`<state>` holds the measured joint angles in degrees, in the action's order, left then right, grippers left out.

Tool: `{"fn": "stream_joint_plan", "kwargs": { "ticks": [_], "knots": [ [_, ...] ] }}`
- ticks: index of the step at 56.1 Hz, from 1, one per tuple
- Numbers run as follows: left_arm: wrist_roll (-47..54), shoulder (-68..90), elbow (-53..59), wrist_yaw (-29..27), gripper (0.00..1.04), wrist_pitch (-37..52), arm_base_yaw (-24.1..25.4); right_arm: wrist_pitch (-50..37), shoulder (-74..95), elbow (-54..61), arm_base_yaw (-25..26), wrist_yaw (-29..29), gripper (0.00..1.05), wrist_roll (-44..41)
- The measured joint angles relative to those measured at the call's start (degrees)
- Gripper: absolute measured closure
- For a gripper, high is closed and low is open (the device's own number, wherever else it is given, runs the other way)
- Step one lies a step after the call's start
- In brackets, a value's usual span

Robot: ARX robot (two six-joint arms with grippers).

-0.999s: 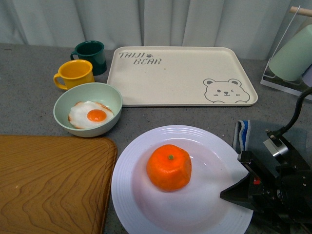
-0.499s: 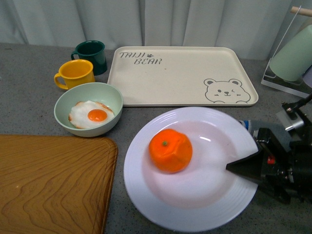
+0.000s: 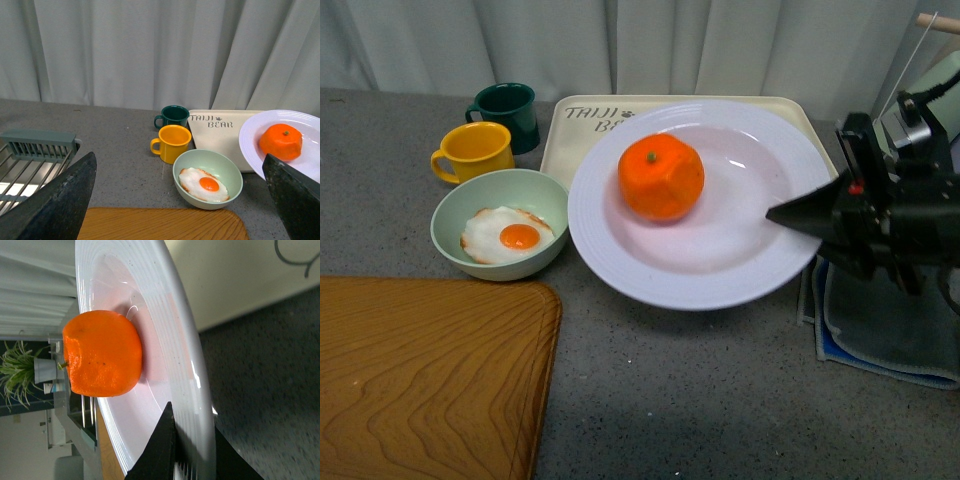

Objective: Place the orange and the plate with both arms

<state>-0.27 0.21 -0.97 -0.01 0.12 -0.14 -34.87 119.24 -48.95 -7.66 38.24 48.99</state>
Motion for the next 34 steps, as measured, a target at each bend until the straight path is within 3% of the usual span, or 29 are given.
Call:
{"fn": "stream_joint_plan", "kwargs": {
  "ticks": [14, 34],
  "knots": [
    [-0.02, 0.0, 0.0, 0.0, 0.07, 0.0, 0.0, 3.04, 11.23, -16.13, -1.31, -0.61, 1.01, 6.62],
    [0.0, 0.0, 0.0, 0.0, 0.07, 0.0, 0.0, 9.16, 19.91, -27.74, -3.23, -3.82, 1.01, 8.76]
  ]
}}
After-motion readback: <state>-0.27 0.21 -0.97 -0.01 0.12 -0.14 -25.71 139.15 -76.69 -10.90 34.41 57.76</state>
